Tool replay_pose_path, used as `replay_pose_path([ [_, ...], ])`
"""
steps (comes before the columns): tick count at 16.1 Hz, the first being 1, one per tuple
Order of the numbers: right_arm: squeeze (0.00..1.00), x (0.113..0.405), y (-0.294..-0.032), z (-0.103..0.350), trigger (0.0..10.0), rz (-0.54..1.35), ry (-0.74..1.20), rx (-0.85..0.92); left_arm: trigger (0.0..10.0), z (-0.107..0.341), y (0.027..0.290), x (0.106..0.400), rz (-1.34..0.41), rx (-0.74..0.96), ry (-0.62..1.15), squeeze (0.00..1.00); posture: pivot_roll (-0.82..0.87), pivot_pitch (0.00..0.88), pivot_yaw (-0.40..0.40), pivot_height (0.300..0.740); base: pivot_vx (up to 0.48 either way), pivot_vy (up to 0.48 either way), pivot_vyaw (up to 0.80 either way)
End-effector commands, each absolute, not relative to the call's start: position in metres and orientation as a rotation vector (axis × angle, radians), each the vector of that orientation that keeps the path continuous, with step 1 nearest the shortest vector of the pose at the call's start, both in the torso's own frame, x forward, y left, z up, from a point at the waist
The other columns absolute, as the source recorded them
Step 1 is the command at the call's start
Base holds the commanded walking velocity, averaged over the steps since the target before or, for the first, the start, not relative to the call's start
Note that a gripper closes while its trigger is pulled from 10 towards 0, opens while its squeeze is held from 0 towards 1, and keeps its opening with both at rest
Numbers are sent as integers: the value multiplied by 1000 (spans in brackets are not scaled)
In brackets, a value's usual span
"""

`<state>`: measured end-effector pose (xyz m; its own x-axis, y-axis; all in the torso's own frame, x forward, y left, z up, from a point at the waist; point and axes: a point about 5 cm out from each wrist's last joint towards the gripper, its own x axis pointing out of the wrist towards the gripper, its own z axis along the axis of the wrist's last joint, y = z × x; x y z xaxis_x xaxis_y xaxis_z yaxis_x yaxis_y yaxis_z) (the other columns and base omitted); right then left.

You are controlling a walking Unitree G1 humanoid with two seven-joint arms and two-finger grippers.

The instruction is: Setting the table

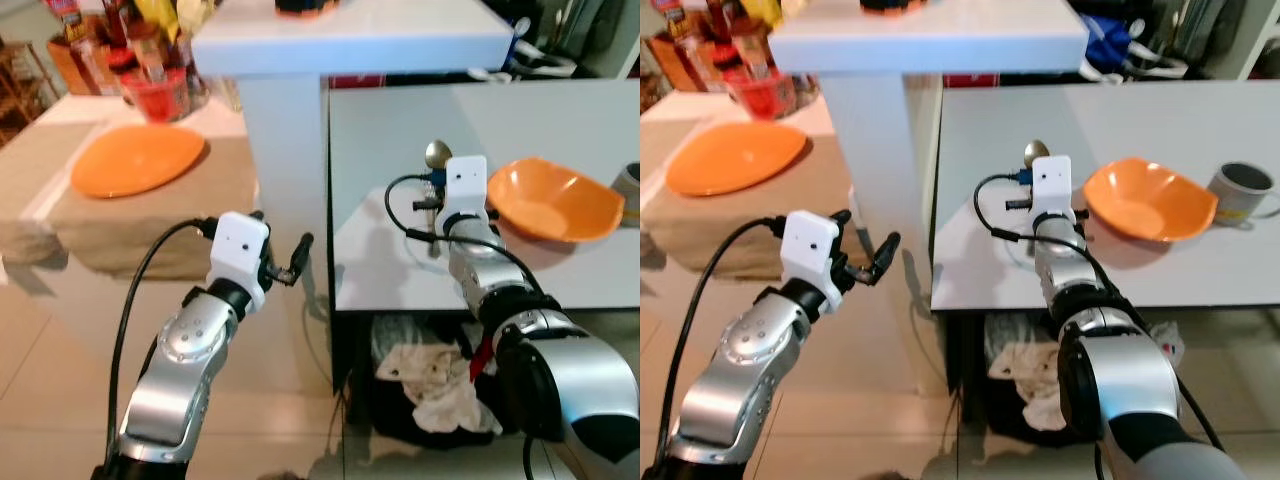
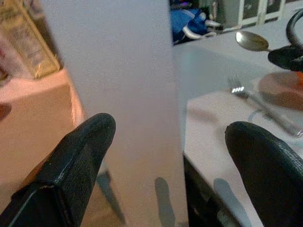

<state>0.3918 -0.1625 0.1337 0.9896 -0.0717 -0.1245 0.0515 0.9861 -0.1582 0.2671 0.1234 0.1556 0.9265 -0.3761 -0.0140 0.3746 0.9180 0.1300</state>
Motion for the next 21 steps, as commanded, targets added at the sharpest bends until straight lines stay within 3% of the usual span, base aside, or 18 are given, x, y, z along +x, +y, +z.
replay_pose_path([
  [1,0,396,-163,145,0,-76,100,-148,10000,159,123,265,-396,139,-16,0,103,0,86,736,480,0,0],
  [5,0,397,-169,147,0,-107,99,-158,10000,159,123,263,-400,133,-7,0,104,0,85,736,480,0,0],
  [12,0,396,-171,143,0,-108,113,-176,10000,160,122,263,-384,124,-12,0,92,0,80,736,0,0,0],
  [21,0,392,-170,130,0,-132,201,-147,10000,209,113,257,-718,91,48,0,150,4,98,736,0,0,0],
])
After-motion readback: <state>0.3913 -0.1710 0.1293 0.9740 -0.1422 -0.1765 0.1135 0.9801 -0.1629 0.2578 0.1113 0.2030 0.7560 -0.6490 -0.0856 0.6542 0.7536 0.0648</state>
